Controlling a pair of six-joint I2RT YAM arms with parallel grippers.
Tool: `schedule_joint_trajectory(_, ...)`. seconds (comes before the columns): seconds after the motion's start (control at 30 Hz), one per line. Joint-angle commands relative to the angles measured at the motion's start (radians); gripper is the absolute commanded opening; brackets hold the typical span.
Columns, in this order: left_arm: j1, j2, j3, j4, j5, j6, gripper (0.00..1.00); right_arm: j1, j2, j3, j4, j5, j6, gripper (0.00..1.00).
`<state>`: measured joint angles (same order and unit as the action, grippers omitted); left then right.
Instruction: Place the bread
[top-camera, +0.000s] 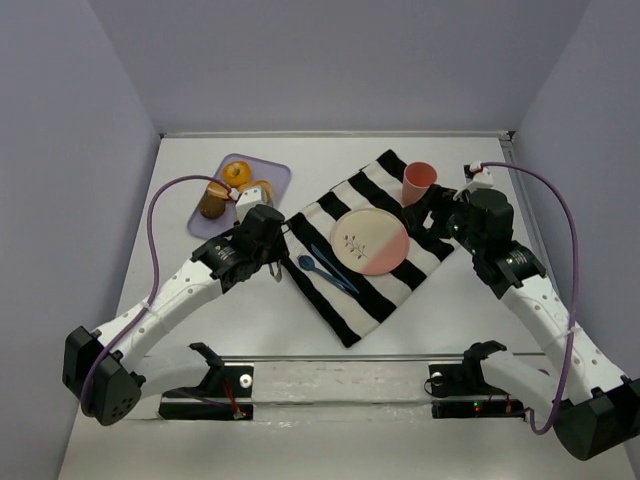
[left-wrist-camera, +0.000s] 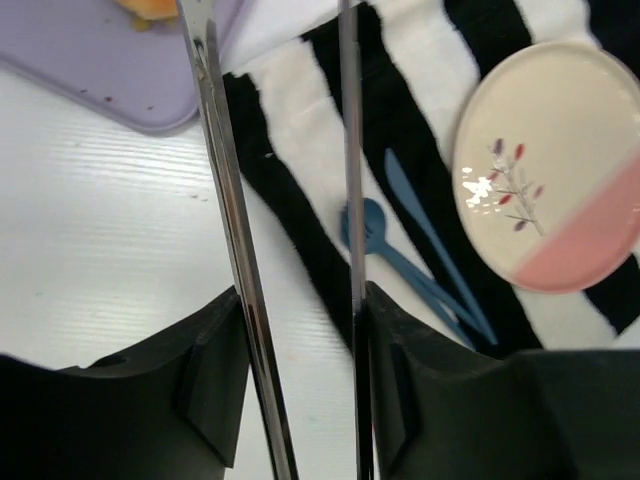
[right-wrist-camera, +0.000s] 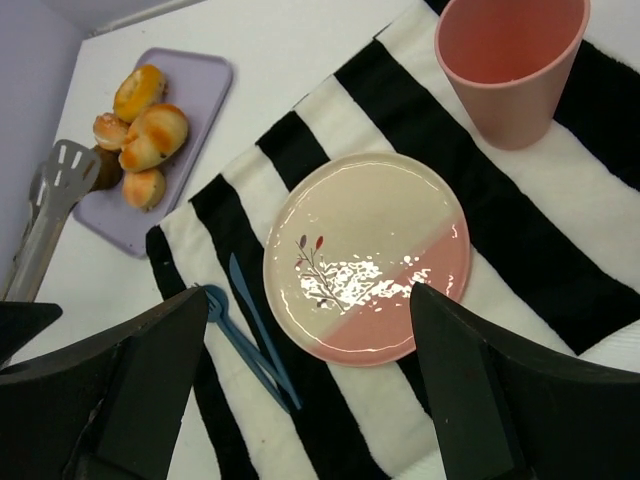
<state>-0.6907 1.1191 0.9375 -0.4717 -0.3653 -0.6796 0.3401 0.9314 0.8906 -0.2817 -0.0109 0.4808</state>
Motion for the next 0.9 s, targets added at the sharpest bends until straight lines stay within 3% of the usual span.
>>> schedule_joint_trajectory(0.0,0.025,-0.016,0.009,-0.117,-0.109,-0.066,0.50,-0.004,-0.016,-0.011,0.032,0.055,-0.057,0.88)
schedule_joint_trajectory(0.03,0.029,-0.019,0.011,-0.126,-0.115,-0.066,0.49,-0.004,-0.016,-0.016,0.032,0.064,-0.062,0.88)
schedule_joint_trajectory(0.13,0.063,-0.013,0.014,-0.168,-0.124,-0.061,0.65,-0.004,-0.009,-0.035,0.035,0.107,-0.058,0.89)
schedule_joint_trajectory(0.5,0.186,0.056,-0.020,-0.081,0.026,0.080,0.67,-0.004,0.018,-0.041,0.035,0.141,-0.062,0.91)
schedule_joint_trajectory(0.87,0.198,0.137,-0.012,-0.064,0.123,0.120,0.70,-0.004,0.024,-0.045,0.035,0.172,-0.065,0.91)
